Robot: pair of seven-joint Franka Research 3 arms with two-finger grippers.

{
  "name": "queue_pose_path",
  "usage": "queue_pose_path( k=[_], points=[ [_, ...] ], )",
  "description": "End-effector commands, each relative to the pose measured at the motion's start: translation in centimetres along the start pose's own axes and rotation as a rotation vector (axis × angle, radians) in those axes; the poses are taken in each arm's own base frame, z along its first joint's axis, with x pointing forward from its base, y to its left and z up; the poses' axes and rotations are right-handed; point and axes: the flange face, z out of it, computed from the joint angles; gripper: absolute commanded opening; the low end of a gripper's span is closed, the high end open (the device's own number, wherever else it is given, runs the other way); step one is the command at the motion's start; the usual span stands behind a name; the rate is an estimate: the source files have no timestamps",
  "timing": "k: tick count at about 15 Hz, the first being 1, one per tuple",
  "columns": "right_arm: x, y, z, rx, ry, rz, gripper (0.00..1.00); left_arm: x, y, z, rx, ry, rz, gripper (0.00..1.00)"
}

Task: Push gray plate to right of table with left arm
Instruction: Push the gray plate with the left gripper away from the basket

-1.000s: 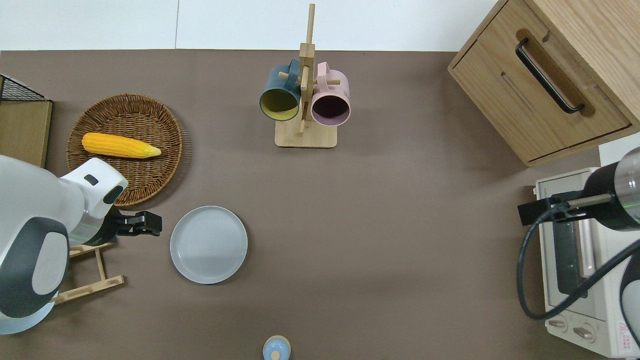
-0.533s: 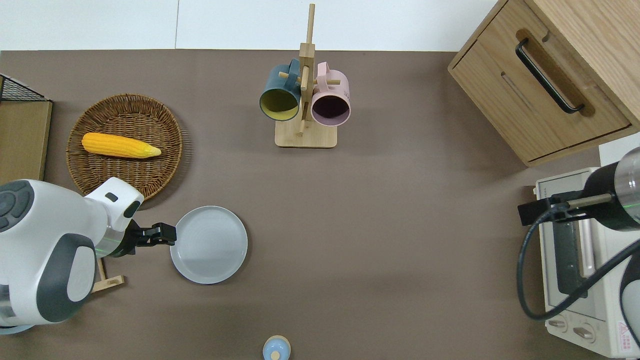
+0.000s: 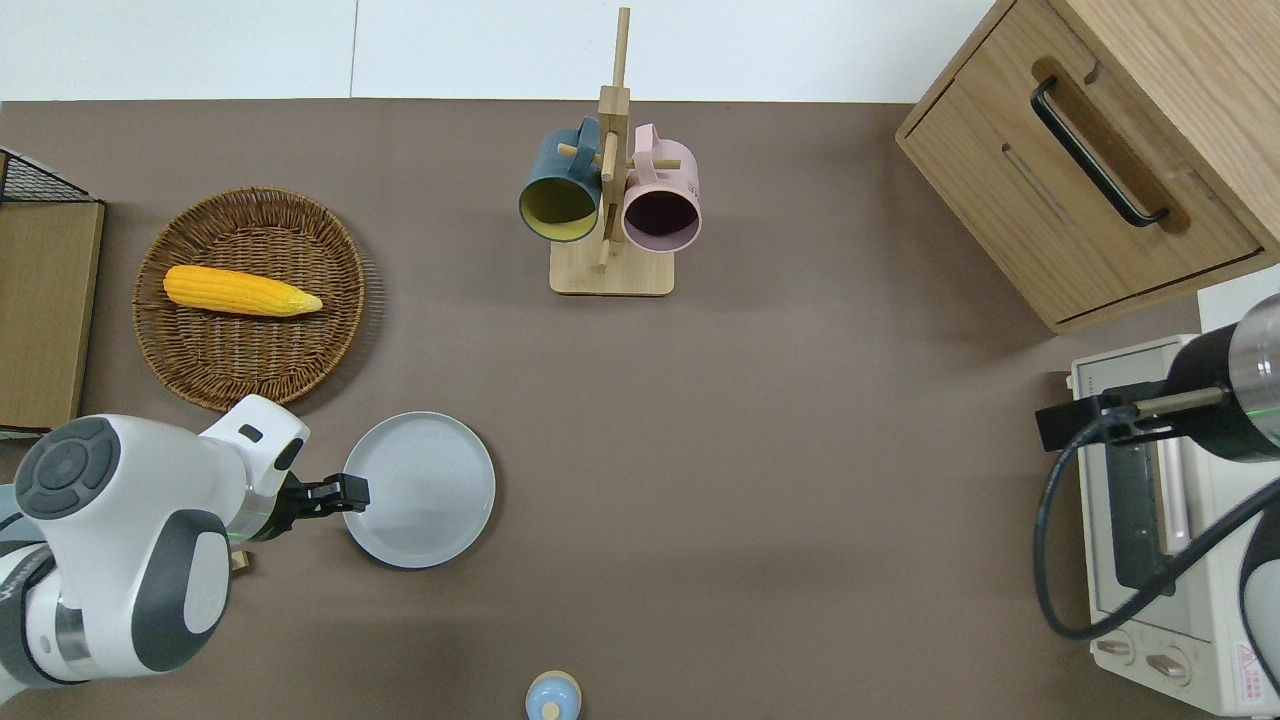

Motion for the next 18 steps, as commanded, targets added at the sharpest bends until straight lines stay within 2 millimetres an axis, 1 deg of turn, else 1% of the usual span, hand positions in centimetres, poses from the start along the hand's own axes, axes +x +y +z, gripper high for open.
queue_pose_path(
  k=[1, 2, 4, 8, 10, 11, 12, 13, 14, 16, 18],
  points=[
    [-0.5, 0.1, -0.2, -0.002, -0.006, -0.004, 0.996, -1.9, -0.5, 2.1, -0.005, 0.036, -0.021, 0.91],
    [-0.5, 0.1, -0.2, -0.001, -0.006, -0.004, 0.996, -2.0, -0.6, 2.5, -0.005, 0.041, -0.021, 0.90],
    [-0.5, 0.1, -0.2, -0.001, -0.006, -0.004, 0.996, -2.2, -0.6, 3.1, -0.003, 0.038, -0.019, 0.86],
    [-0.5, 0.1, -0.2, -0.001, -0.006, -0.004, 0.996, -2.3, -0.4, 3.8, -0.002, 0.038, -0.012, 0.73],
    [-0.5, 0.1, -0.2, -0.001, -0.006, -0.004, 0.996, -2.2, -0.2, 4.7, -0.004, 0.041, -0.007, 0.72],
    [-0.5, 0.1, -0.2, -0.002, -0.006, -0.004, 0.996, -2.2, 0.0, 5.1, -0.003, 0.034, 0.002, 0.69],
    [-0.5, 0.1, -0.2, -0.002, -0.006, -0.004, 0.996, -2.0, 0.0, 5.1, -0.006, 0.045, 0.003, 0.57],
    [-0.5, 0.1, -0.2, -0.002, -0.006, -0.004, 0.996, -2.0, 0.1, 5.1, -0.005, 0.046, 0.004, 0.48],
    [-0.5, 0.1, -0.2, -0.001, -0.006, -0.004, 0.996, -2.0, 0.1, 5.0, -0.011, 0.047, 0.004, 0.35],
    [-0.5, 0.1, -0.2, -0.001, -0.006, -0.004, 0.996, -1.9, 0.1, 5.1, -0.012, 0.051, 0.005, 0.20],
    [-0.5, 0.1, -0.2, -0.001, -0.006, -0.004, 0.996, -1.8, 0.1, 5.0, -0.014, 0.057, 0.007, 0.08]
  ],
)
